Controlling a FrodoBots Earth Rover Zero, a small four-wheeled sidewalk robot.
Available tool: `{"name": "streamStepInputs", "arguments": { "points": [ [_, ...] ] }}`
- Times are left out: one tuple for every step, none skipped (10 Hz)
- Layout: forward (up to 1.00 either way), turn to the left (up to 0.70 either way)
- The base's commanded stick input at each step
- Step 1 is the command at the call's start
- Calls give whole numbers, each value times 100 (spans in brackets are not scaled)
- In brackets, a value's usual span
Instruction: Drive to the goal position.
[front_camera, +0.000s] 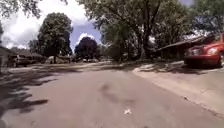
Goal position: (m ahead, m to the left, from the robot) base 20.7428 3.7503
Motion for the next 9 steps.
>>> {"name": "streamStepInputs", "arguments": {
  "points": [
    [70,0],
    [70,0],
    [70,0],
    [70,0],
    [70,0],
    [70,0],
    [70,0],
    [70,0],
    [70,0]
  ]
}}
